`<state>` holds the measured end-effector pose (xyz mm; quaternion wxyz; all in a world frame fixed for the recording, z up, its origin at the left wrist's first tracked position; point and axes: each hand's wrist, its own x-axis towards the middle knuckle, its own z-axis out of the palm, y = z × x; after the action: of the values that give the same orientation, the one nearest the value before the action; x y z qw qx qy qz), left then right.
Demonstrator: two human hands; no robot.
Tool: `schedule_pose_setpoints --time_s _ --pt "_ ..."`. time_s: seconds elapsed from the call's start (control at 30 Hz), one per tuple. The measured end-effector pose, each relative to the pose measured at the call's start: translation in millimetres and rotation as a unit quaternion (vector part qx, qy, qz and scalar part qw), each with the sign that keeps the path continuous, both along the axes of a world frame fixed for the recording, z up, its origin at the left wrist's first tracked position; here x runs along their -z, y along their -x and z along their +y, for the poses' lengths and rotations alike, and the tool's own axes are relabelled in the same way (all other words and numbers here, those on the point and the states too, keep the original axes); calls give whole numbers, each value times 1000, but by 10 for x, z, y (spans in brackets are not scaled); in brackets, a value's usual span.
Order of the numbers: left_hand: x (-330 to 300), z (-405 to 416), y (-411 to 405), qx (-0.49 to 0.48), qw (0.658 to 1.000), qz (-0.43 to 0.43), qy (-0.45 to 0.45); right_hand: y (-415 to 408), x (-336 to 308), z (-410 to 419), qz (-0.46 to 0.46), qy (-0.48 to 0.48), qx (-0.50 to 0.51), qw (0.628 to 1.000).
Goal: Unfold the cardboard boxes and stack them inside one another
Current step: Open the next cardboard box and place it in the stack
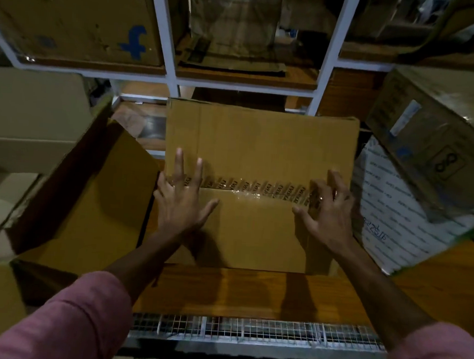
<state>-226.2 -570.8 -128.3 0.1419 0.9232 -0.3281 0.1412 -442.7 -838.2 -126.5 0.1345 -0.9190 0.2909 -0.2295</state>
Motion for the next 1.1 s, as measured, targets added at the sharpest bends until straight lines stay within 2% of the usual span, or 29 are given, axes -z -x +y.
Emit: schedule_pose_setpoints --time_s 0.13,0.27,0.37,0.67,0.93,1.1 --pt "134 330 258 38 999 9 -2 277 150 309 -28 8 26 999" --pt "177 686 518 69 996 -50 -16 600 201 587 -26 10 34 999" --pt "98 871 678 67 997 -34 -8 803 186 792 -30 24 47 998" --pt "-753 933 831 56 995 -53 68 880 -718 1003 -67 82 88 990" --pt "-1394 955 782 11 998 17 51 804 -1507 1026 43 35 105 993" --pt "-1609 787 550 -18 995 94 20 621 -1652 774 132 -24 113 984"
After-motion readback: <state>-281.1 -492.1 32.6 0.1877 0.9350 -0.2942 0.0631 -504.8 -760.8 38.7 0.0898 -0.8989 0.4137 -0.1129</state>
